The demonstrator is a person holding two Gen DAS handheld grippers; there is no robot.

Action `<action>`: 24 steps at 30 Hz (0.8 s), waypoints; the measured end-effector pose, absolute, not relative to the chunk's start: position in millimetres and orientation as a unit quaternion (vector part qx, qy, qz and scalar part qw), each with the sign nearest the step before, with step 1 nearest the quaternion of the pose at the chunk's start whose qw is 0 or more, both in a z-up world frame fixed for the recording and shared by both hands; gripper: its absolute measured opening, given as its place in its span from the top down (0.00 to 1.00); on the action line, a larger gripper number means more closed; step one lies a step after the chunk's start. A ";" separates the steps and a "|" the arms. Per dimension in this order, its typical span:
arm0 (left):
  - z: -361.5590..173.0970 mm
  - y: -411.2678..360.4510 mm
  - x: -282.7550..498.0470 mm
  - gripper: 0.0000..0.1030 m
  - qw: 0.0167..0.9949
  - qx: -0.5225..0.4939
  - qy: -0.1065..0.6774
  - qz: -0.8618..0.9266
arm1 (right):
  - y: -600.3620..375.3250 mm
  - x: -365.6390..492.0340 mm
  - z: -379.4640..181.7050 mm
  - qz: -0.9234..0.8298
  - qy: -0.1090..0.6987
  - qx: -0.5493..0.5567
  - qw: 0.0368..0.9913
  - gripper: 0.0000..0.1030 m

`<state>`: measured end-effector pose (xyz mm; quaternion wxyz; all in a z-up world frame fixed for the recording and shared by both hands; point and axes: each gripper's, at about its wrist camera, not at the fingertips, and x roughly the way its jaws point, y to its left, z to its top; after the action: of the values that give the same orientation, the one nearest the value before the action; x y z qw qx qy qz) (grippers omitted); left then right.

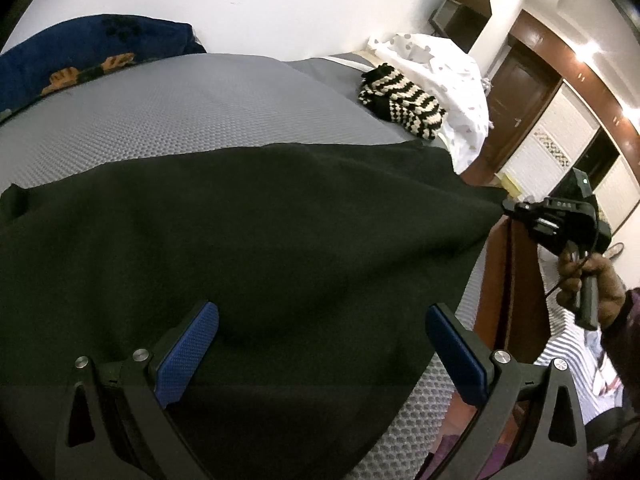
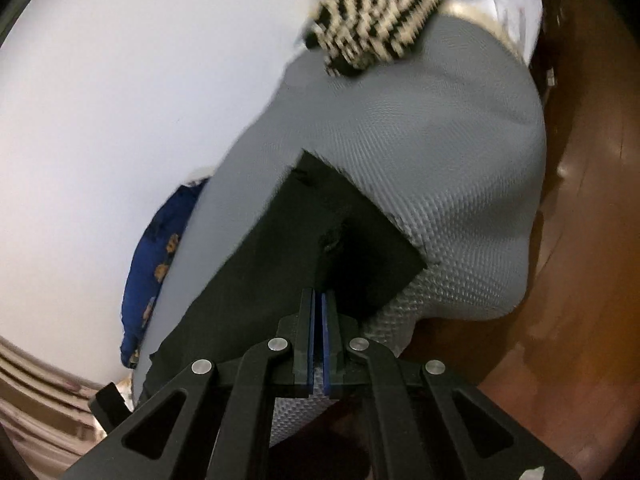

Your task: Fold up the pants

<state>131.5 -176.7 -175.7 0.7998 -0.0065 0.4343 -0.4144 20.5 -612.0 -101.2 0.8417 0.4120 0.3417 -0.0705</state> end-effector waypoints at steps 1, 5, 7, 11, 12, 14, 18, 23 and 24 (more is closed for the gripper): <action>-175.6 -176.2 132.6 0.01 0.799 -0.010 0.434 -0.416 | -611.4 20.9 -102.7 -0.074 0.342 0.407 0.844 0.99; -174.7 -176.7 133.8 0.01 0.789 0.005 0.439 -0.430 | -621.4 28.3 -124.9 -0.075 0.345 0.443 0.824 0.99; -174.3 -176.5 133.7 0.01 0.784 0.011 0.440 -0.437 | -621.2 32.3 -127.5 -0.058 0.342 0.449 0.823 0.97; -174.3 -177.6 133.7 0.01 0.779 0.019 0.442 -0.444 | -629.5 29.2 -132.2 -0.052 0.320 0.476 0.818 0.83; -174.6 -178.1 132.7 0.01 0.780 0.021 0.441 -0.444 | -631.5 29.4 -134.2 -0.046 0.315 0.486 0.814 0.70; -175.1 -179.0 131.1 0.01 0.781 0.025 0.439 -0.444 | -635.2 28.6 -136.3 -0.034 0.285 0.509 0.812 0.58; -175.7 -178.2 129.0 0.01 0.783 0.028 0.437 -0.443 | -632.8 38.5 -141.5 -0.015 0.271 0.527 0.806 0.54; -175.8 -178.5 129.3 0.01 0.782 0.027 0.436 -0.444 | -616.0 62.6 -142.2 -0.013 0.322 0.478 0.817 0.95; -176.0 -177.0 130.3 0.01 0.781 0.022 0.436 -0.447 | -615.6 64.4 -139.2 -0.013 0.322 0.474 0.820 0.95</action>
<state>130.3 -177.0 -176.0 0.7808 0.0220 0.4359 -0.4471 64.4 -615.6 -139.2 0.8195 0.4742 0.3215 -0.0125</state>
